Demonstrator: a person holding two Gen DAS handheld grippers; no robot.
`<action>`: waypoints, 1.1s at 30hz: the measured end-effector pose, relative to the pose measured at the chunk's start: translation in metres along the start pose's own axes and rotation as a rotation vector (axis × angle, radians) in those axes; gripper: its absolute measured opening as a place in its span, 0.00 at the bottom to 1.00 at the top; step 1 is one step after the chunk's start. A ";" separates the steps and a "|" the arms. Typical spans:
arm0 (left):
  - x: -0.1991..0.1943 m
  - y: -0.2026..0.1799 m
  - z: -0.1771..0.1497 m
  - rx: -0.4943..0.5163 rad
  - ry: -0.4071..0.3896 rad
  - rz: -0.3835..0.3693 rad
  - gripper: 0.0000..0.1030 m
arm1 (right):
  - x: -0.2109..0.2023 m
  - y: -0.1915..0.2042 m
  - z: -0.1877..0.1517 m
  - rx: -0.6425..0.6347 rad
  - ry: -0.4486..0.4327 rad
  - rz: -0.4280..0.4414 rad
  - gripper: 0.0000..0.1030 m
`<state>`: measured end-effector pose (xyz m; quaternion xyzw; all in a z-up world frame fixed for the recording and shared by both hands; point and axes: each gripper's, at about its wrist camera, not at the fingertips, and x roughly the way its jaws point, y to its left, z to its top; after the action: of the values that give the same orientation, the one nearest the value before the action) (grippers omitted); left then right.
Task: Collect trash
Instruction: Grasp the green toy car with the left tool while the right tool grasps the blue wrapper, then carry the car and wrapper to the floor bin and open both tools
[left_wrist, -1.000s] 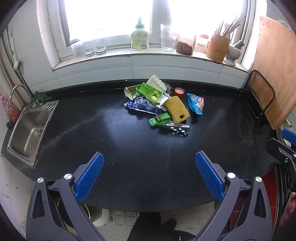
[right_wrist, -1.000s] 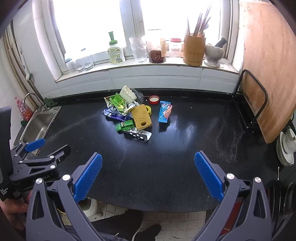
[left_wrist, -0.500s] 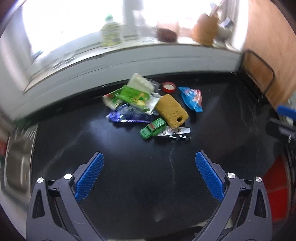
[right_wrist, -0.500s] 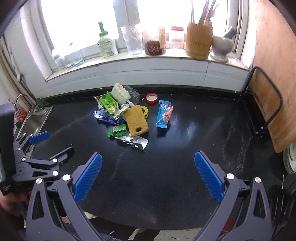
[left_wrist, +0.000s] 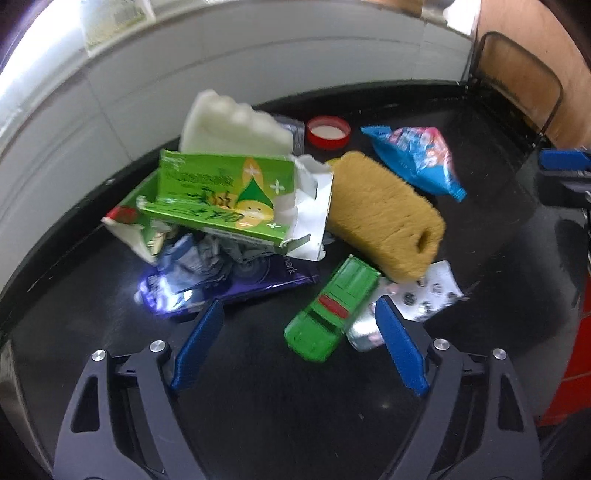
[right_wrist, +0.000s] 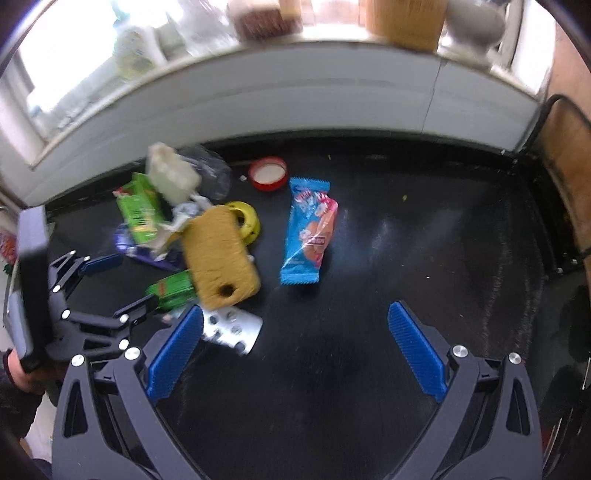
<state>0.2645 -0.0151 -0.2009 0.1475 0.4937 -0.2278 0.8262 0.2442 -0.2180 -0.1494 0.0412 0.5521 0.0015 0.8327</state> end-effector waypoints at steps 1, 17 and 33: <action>0.005 0.000 -0.001 0.003 0.001 -0.014 0.74 | 0.011 -0.001 0.004 0.009 0.015 -0.006 0.93; 0.016 -0.020 0.003 -0.020 -0.002 -0.012 0.33 | 0.095 -0.015 0.024 -0.018 0.145 0.066 0.32; -0.083 -0.039 -0.023 -0.312 -0.057 0.130 0.32 | -0.001 -0.034 0.005 -0.130 -0.022 0.128 0.32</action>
<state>0.1930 -0.0187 -0.1394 0.0423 0.4887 -0.0987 0.8658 0.2475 -0.2521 -0.1489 0.0221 0.5380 0.0900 0.8378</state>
